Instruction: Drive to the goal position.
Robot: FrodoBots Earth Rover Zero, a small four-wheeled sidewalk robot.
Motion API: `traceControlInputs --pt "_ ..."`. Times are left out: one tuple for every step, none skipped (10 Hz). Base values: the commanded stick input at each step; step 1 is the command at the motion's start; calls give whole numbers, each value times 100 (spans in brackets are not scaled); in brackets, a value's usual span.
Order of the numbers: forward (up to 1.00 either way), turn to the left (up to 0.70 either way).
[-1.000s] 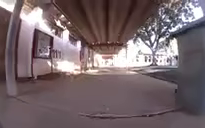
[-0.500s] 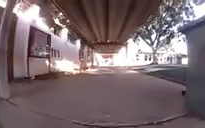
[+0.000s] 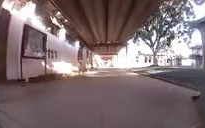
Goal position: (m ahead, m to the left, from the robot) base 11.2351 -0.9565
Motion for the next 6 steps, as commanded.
traceControlInputs --pt "85 0" --pt "52 0" --pt "9 0" --pt "33 0" --pt "76 0" --pt "85 0"
